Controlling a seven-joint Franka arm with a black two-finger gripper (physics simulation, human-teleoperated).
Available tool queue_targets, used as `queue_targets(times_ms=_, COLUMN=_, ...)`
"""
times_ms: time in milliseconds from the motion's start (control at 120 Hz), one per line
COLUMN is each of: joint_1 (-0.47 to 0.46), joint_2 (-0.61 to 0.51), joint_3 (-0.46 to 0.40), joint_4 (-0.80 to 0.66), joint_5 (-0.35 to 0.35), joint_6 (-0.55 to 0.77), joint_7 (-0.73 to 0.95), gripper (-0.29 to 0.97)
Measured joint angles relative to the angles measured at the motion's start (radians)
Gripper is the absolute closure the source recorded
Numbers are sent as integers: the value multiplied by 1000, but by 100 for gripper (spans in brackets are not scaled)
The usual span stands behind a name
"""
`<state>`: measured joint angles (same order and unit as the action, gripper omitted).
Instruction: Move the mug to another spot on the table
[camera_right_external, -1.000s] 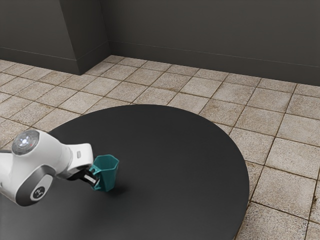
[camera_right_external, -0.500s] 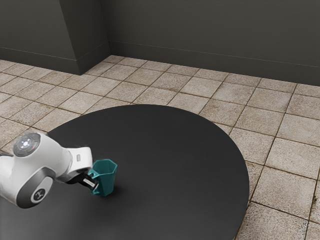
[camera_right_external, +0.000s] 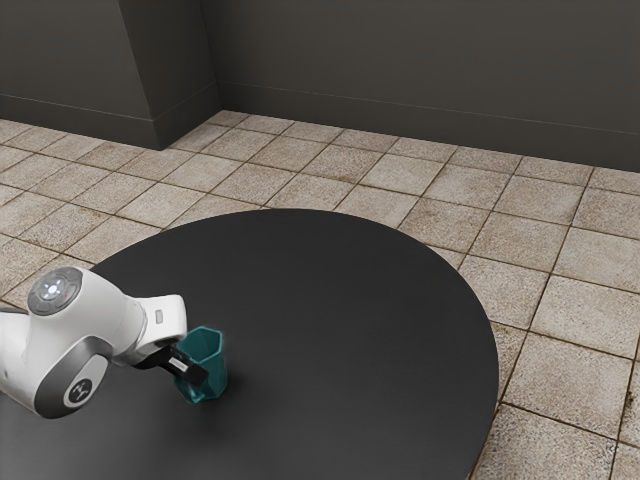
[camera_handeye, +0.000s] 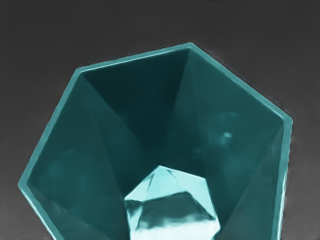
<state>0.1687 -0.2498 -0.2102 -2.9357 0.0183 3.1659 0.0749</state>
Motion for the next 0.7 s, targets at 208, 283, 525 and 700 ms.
queue_targets(times_ms=208, joint_1=0, joint_2=0, joint_3=-1, joint_4=-7, joint_5=-1, joint_6=1, joint_7=-4, gripper=5)
queue_targets(times_ms=283, joint_1=0, joint_2=0, joint_3=-1, joint_4=-10, joint_5=-1, joint_6=1, joint_7=-5, gripper=3)
queue_targets(times_ms=525, joint_1=0, joint_2=-2, joint_3=-1, joint_4=-14, joint_5=-3, joint_6=1, joint_7=-8, gripper=1)
queue_targets(times_ms=700, joint_1=0, joint_2=-3, joint_3=-1, joint_4=-14, joint_5=-6, joint_6=0, joint_7=-12, gripper=0)
